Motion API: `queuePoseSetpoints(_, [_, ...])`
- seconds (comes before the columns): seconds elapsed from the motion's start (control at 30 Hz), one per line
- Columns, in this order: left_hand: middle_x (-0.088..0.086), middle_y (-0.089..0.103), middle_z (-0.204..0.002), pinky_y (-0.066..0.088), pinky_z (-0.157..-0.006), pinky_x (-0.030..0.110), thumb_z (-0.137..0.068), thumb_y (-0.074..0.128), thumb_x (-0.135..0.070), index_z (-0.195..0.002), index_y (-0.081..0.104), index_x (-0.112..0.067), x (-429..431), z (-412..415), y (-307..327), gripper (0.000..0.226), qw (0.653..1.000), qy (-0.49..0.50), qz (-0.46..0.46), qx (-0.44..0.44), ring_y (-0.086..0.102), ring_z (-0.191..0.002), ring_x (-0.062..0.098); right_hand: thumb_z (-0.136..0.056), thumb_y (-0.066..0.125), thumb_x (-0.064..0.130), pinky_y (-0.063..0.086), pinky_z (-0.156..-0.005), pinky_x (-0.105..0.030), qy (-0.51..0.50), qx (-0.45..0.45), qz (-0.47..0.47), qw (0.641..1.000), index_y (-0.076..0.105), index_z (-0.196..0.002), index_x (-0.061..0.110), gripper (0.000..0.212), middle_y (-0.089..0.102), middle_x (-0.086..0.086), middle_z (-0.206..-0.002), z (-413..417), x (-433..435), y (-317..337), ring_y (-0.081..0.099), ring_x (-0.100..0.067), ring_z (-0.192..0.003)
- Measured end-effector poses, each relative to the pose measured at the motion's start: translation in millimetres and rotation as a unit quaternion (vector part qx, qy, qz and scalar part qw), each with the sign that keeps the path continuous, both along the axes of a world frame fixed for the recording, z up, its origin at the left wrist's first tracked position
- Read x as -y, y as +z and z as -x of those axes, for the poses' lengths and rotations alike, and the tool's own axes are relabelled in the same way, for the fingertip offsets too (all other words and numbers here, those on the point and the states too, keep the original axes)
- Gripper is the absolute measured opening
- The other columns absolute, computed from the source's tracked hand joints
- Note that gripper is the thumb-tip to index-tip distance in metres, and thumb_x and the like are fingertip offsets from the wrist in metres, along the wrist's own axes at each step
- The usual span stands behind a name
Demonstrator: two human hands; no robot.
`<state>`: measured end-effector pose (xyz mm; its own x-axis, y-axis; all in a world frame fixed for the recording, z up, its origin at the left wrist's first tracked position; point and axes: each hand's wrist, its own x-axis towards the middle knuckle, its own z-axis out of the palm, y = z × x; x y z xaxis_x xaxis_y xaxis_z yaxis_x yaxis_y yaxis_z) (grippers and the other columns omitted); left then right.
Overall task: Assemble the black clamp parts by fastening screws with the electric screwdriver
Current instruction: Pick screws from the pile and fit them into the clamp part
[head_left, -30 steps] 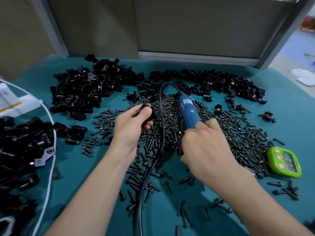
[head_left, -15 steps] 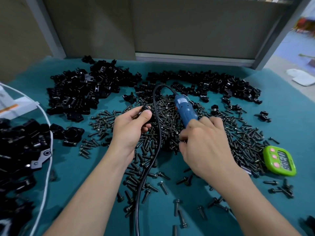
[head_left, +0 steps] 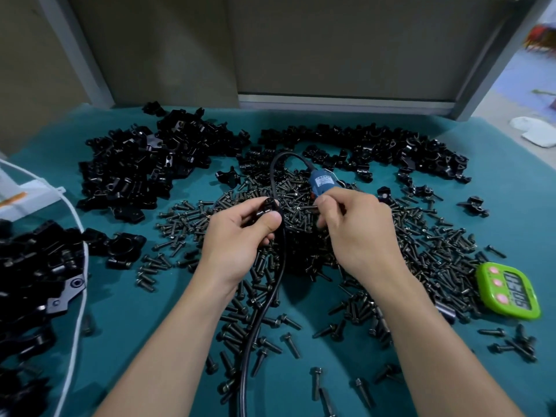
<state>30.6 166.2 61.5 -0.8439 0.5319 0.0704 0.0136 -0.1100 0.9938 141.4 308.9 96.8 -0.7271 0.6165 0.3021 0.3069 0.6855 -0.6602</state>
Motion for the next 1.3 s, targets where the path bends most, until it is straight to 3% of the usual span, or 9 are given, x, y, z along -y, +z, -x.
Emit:
queuePoseSetpoints(0.07, [-0.007, 0.08, -0.092, 0.055, -0.067, 0.018, -0.093, 0.075, -0.01, -0.098, 0.081, -0.04, -0.7, -2.1, 0.4, 0.03, 0.999, -0.031, 0.0, -0.019, 0.066, -0.071, 0.005, -0.1, 0.063, 0.027, 0.042, -0.05, -0.013, 0.021, -0.043, 0.064, 0.997, 0.072, -0.077, 0.028, 0.025, 0.07, 0.016, -0.063, -5.9, -1.0, 2.2, 0.058, -0.003, -0.049])
queuePoseSetpoints(0.13, [-0.01, 0.08, -0.092, 0.055, -0.069, 0.019, -0.092, 0.076, -0.01, -0.102, 0.08, -0.042, -1.9, -3.3, 0.1, 0.034, 0.998, -0.048, 0.016, -0.049, 0.065, -0.072, 0.004, -0.093, 0.074, 0.018, 0.045, -0.054, -0.009, 0.049, -0.078, 0.126, 0.988, 0.077, -0.083, 0.031, 0.016, 0.073, 0.015, -0.067, -9.5, -2.8, 4.1, 0.064, 0.0, -0.053])
queuePoseSetpoints(0.37, [-0.006, 0.081, -0.105, 0.057, -0.083, 0.019, -0.088, 0.08, -0.007, -0.104, 0.081, -0.044, 1.6, -3.4, 5.0, 0.041, 0.99, -0.12, 0.003, -0.077, 0.076, -0.098, 0.01, -0.075, 0.087, -0.003, 0.064, -0.073, -0.031, 0.097, -0.142, 0.266, 0.949, 0.082, -0.084, 0.023, 0.027, 0.079, -0.003, -0.078, -14.3, -4.4, 8.7, 0.076, -0.019, -0.075])
queuePoseSetpoints(0.53, [-0.002, 0.081, -0.106, 0.058, -0.084, 0.021, -0.086, 0.081, -0.005, -0.108, 0.082, -0.035, 0.9, -2.6, 4.3, 0.038, 0.99, -0.129, -0.008, -0.052, 0.077, -0.1, 0.016, -0.076, 0.086, -0.003, 0.058, -0.065, -0.022, 0.129, -0.148, 0.262, 0.945, 0.083, -0.083, 0.023, 0.027, 0.078, -0.003, -0.074, -14.1, -3.2, 11.0, 0.074, -0.015, -0.067])
queuePoseSetpoints(0.7, [0.001, 0.081, -0.105, 0.059, -0.083, 0.023, -0.085, 0.081, -0.004, -0.109, 0.082, -0.03, 0.6, -3.9, 7.0, 0.035, 0.991, -0.131, -0.013, -0.039, 0.077, -0.099, 0.019, -0.082, 0.085, 0.004, 0.061, -0.067, -0.027, 0.138, -0.128, 0.241, 0.952, 0.083, -0.087, 0.029, 0.025, 0.078, -0.003, -0.073, -14.0, -2.4, 8.2, 0.076, -0.019, -0.068])
queuePoseSetpoints(0.8, [-0.004, 0.081, -0.104, 0.058, -0.081, 0.018, -0.083, 0.083, -0.002, -0.102, 0.083, -0.037, 0.4, -6.4, 9.1, 0.039, 0.991, -0.128, -0.009, -0.046, 0.077, -0.099, 0.013, -0.083, 0.085, 0.008, 0.062, -0.067, -0.03, 0.127, -0.113, 0.23, 0.958, 0.082, -0.087, 0.032, 0.024, 0.077, -0.002, -0.072, -13.7, -1.4, 6.8, 0.075, -0.02, -0.067])
queuePoseSetpoints(1.07, [-0.003, 0.08, -0.11, 0.058, -0.085, 0.02, -0.074, 0.088, -0.023, -0.114, 0.081, -0.029, 0.1, -7.8, 9.4, 0.041, 0.99, -0.132, -0.039, -0.029, 0.076, -0.106, 0.014, -0.083, 0.083, 0.005, 0.051, -0.055, -0.019, 0.102, -0.162, 0.288, 0.938, 0.081, -0.079, 0.022, 0.017, 0.072, -0.005, -0.063, -10.7, 8.8, 5.7, 0.06, -0.011, -0.052])
queuePoseSetpoints(1.2, [-0.003, 0.08, -0.11, 0.058, -0.088, 0.023, -0.077, 0.087, -0.018, -0.112, 0.081, -0.039, -2.8, -9.7, 8.4, 0.041, 0.989, -0.141, -0.042, -0.03, 0.075, -0.108, 0.015, -0.084, 0.08, 0.001, 0.055, -0.063, -0.021, 0.105, -0.187, 0.323, 0.922, 0.08, -0.077, 0.016, 0.017, 0.077, -0.001, -0.073, -8.1, 16.1, 5.0, 0.068, -0.011, -0.064])
queuePoseSetpoints(1.3, [0.001, 0.079, -0.115, 0.058, -0.093, 0.028, -0.08, 0.086, -0.022, -0.117, 0.08, -0.029, -3.5, -9.4, 7.4, 0.039, 0.987, -0.15, -0.045, -0.015, 0.074, -0.113, 0.019, -0.081, 0.082, -0.004, 0.057, -0.067, -0.02, 0.118, -0.193, 0.306, 0.925, 0.079, -0.076, 0.016, 0.02, 0.079, 0.0, -0.081, -7.5, 19.6, 5.4, 0.072, -0.012, -0.07])
